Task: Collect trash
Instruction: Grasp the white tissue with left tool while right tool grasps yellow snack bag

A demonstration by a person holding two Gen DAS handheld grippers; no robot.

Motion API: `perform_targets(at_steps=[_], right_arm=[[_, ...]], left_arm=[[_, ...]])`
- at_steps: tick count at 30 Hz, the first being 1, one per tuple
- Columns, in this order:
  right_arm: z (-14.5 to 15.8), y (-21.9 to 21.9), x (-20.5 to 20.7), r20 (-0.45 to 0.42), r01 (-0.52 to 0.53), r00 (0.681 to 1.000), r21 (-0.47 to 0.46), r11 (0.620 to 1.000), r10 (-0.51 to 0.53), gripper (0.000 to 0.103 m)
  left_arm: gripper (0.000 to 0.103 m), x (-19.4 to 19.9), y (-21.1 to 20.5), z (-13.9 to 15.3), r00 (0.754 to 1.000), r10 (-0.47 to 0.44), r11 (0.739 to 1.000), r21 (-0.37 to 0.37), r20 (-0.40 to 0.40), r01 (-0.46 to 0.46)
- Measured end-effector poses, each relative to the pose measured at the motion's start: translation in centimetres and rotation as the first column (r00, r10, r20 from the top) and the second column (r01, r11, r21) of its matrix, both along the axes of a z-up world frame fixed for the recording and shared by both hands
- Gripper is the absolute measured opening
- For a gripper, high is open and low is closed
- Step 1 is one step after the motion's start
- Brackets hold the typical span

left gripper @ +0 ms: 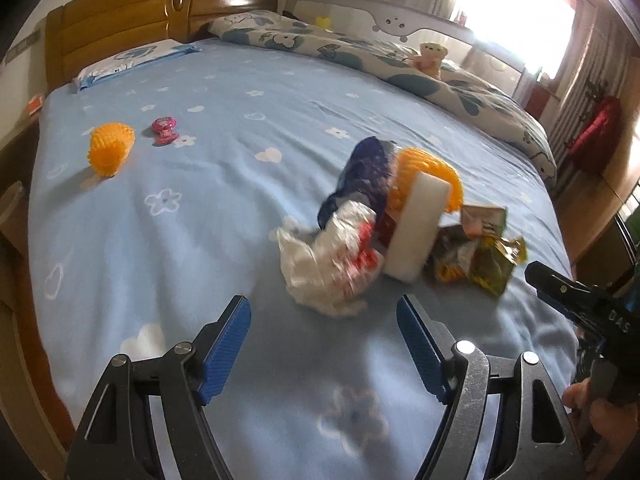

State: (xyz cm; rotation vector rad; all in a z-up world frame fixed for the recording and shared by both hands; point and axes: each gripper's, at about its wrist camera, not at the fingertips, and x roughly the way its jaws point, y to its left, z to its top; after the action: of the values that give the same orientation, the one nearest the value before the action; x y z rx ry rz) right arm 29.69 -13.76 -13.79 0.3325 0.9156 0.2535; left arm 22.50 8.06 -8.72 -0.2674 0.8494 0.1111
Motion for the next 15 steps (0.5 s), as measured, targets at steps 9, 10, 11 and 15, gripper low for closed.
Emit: perform_targets(at_steps=[9, 10, 11, 15], right_arm=[[-2.2, 0.6, 2.6, -0.054, -0.005, 0.999, -0.032, 0.999, 0.003, 0.016], [-2.0, 0.6, 2.3, -0.045, -0.009, 0.999, -0.032, 0.999, 0.008, 0.01], [-1.8, 0.7, 1.9, -0.034, -0.012, 0.999, -0.042, 0.999, 0.011, 0.006], [-1.0, 0.0, 0.5, -0.02, -0.01, 1.0, -0.032, 0.999, 0.01, 0.0]], left_arm=[[0.036, 3.7, 0.9, -2.6, 0.999, -0.023, 0.998, -0.055, -0.029, 0.021], [0.034, 3.5, 0.8, -2.5, 1.0, -0.021, 0.999, -0.044, -0.017, 0.02], [0.033, 3.4, 0.7, -2.3, 1.0, -0.024, 0.999, -0.036, -0.008, 0.024], [0.03, 2.1, 0.2, -1.7, 0.999, -0.043, 0.998, -0.04, 0.015, 0.043]])
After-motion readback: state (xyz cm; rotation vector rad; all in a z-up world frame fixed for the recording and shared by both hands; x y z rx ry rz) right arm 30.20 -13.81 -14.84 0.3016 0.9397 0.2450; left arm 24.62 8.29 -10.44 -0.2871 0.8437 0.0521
